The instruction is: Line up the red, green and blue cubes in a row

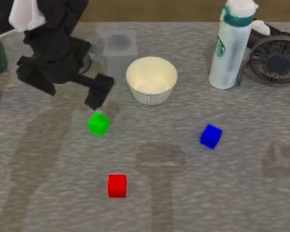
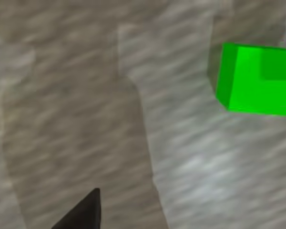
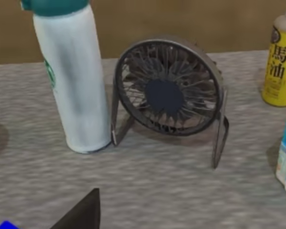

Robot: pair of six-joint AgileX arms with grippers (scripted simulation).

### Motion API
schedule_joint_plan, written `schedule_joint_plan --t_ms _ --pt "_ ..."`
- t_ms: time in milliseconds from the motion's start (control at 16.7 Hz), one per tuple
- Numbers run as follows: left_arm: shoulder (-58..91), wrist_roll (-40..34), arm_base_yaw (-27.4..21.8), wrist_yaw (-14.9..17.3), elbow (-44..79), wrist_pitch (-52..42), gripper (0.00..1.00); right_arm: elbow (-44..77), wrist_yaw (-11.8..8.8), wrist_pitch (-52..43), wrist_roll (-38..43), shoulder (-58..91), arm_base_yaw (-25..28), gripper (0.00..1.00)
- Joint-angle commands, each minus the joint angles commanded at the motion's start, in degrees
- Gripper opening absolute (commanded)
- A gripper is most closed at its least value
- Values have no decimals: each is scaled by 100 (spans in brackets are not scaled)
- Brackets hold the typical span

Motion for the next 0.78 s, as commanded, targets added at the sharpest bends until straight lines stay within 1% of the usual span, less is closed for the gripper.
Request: schedule_joint_plan --t_ms 240,360,480,780 --pt "1119 54 -220 -11 1069 -586 100 -1119 -348 959 -452 -1135 -521 100" --pt "1438 68 -280 -18 1371 -738 100 -1397 -463 1238 -559 -1487 -657 100" --pt "1552 73 -301 -21 1483 -791 100 -1495 -508 1338 -593 -1617 -703 100" --pt "1580 75 -280 -20 1483 -776 100 -1495 -508 1338 -593 -1617 -703 100"
